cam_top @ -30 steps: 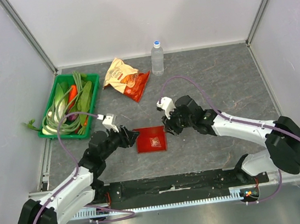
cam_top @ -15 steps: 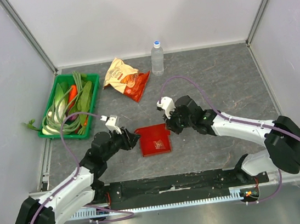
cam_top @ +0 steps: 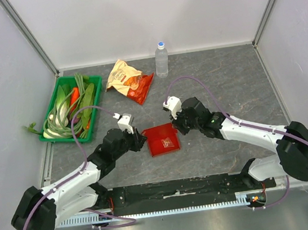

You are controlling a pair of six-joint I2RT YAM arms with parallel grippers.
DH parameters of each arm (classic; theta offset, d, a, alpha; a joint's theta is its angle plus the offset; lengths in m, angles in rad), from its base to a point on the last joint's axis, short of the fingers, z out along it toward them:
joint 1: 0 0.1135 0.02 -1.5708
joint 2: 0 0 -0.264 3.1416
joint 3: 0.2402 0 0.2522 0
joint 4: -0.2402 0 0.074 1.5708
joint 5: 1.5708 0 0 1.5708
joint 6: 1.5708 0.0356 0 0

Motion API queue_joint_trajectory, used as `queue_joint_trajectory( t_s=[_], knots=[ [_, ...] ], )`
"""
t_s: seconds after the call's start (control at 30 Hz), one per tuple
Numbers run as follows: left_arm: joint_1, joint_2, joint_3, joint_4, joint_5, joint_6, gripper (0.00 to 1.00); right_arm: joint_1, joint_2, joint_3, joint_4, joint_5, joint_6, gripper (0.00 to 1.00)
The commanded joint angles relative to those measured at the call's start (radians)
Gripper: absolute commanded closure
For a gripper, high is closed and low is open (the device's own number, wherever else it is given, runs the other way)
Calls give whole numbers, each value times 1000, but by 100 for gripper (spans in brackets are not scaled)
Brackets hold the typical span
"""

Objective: Fold the paper box

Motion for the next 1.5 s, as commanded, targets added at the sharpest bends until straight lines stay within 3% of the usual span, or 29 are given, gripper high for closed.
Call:
queue_joint_trajectory(
  t_s=[0.0, 0.07, 0.17, 0.4, 0.63, 0.73, 0.77, 0.87, 1.0, 1.13, 1.23, 1.37, 1.47],
  knots=[
    [-44, 63, 95, -8, -121, 119, 78, 2, -16, 7, 29, 19, -12, 100],
    [-78, 80, 107, 3, -168, 137, 81, 2, -17, 2, 33, 22, -7, 100],
    [-115, 101, 111, 29, -247, 182, 89, 2, -17, 1, 21, 62, 6, 91],
    [-132, 106, 93, 69, -314, 251, 93, 2, -11, -16, 4, 120, 25, 68],
    [-150, 68, 67, 111, -316, 320, 94, 2, -2, -5, 25, 111, 2, 68],
    [-150, 54, 50, 129, -307, 357, 94, -6, 18, -4, 71, 136, -20, 55],
    [-150, 54, 49, 132, -298, 368, 94, -12, 32, -1, 78, 140, -24, 45],
    [-152, 55, 38, 152, -262, 394, 94, -79, 62, 10, 145, 66, -59, 39],
    [-150, 57, 24, 186, -215, 414, 94, -147, 118, 31, 206, -40, -134, 40],
    [-150, 98, 42, 173, -186, 417, 95, -228, 104, -8, 285, -278, -184, 40],
    [-150, 120, 41, 183, -179, 441, 96, -245, 128, 16, 260, -323, -217, 43],
    [-149, 131, 49, 189, -179, 450, 97, -245, 171, 68, 185, -396, -250, 55],
    [-150, 135, 53, 189, -179, 452, 98, -245, 177, 55, 193, -401, -248, 55]
  ],
)
